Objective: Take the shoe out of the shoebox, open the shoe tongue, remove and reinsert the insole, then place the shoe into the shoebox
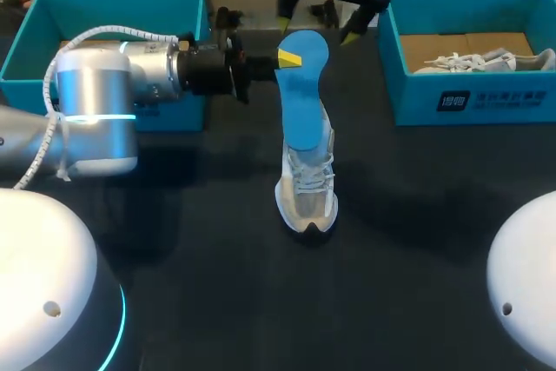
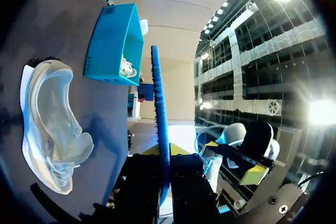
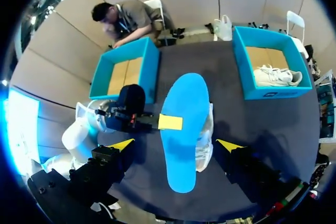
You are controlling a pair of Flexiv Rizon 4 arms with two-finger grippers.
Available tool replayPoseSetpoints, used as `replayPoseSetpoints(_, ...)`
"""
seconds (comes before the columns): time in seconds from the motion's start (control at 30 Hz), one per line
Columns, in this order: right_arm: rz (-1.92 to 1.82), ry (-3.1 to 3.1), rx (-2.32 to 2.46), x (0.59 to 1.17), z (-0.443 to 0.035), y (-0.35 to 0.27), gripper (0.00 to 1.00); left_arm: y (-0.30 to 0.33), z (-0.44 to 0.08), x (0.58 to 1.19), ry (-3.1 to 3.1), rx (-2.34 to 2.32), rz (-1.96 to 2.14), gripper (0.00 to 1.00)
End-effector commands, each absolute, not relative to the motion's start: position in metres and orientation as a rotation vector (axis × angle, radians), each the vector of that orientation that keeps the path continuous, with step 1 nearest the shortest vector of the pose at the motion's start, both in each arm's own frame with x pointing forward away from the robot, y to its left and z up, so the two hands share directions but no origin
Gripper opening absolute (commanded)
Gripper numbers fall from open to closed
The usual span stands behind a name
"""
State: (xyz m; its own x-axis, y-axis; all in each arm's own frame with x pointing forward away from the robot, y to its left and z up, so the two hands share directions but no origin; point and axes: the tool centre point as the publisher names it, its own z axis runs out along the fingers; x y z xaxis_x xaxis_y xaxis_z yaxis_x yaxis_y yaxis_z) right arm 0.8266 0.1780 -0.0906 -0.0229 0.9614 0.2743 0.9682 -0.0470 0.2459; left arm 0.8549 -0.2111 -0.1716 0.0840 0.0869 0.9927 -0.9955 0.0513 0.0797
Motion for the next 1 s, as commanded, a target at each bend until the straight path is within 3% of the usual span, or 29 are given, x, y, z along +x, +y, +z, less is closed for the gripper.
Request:
replayPoseSetpoints(0.03,-0.294,-2.274,-2.346,0.829,-0.092,0.187,1.00,-0.211,-0.172,0.854,-1.108,1.148,1.155,0.00)
replayPoseSetpoints(1.0,-0.206,-2.307,-2.361,0.826,-0.102,0.186,1.00,-0.211,-0.172,0.854,-1.108,1.148,1.155,0.00)
